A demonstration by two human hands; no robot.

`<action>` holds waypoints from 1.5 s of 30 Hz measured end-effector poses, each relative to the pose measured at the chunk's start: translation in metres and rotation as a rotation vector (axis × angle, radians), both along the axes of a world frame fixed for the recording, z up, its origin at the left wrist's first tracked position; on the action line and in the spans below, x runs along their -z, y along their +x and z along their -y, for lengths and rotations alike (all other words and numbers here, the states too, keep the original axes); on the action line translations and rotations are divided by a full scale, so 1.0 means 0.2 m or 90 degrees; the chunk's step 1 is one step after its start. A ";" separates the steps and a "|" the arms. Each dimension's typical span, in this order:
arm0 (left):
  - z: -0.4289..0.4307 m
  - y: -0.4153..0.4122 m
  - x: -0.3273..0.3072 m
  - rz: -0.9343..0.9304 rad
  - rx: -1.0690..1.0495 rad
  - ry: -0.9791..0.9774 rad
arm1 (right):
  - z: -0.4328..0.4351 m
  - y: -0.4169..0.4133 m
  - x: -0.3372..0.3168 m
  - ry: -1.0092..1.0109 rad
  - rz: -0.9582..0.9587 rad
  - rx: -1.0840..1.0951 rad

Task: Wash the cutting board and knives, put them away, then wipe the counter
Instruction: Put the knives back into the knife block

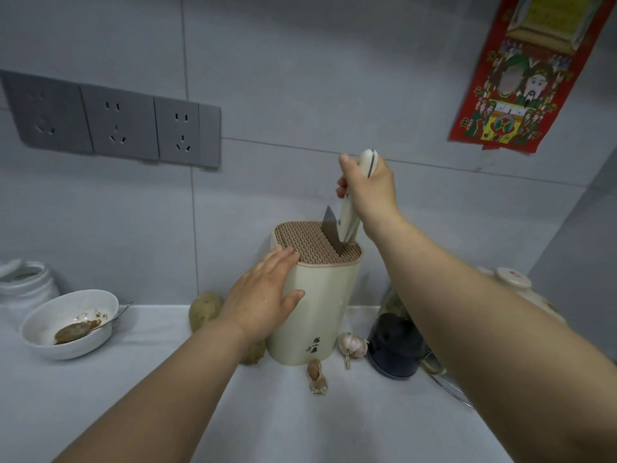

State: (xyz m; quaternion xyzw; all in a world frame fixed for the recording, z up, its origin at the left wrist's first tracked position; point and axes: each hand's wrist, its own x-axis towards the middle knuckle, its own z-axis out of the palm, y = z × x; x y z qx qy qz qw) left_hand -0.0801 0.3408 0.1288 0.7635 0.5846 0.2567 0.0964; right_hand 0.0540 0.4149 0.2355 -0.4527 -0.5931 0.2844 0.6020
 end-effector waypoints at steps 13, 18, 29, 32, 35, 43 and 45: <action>0.01 0.00 0.02 -0.022 -0.007 -0.002 | -0.04 0.03 0.11 -0.102 0.180 0.034; 0.02 0.01 0.00 -0.043 -0.011 -0.018 | 0.08 0.08 0.07 -0.171 0.238 0.038; 0.16 0.14 0.02 0.060 -0.059 0.091 | 0.68 0.44 0.09 -0.181 0.306 0.060; 0.28 0.25 0.04 0.076 -0.018 0.128 | 0.95 0.61 0.14 -0.220 0.391 0.075; 0.47 0.43 0.07 0.069 0.073 0.119 | 1.23 0.79 0.20 -0.278 0.405 0.092; 1.20 1.14 0.21 0.096 0.349 0.037 | 2.14 1.38 0.31 -0.412 0.367 0.142; 1.41 1.32 0.29 0.107 0.428 0.001 | 2.41 1.54 0.34 -0.456 0.360 0.164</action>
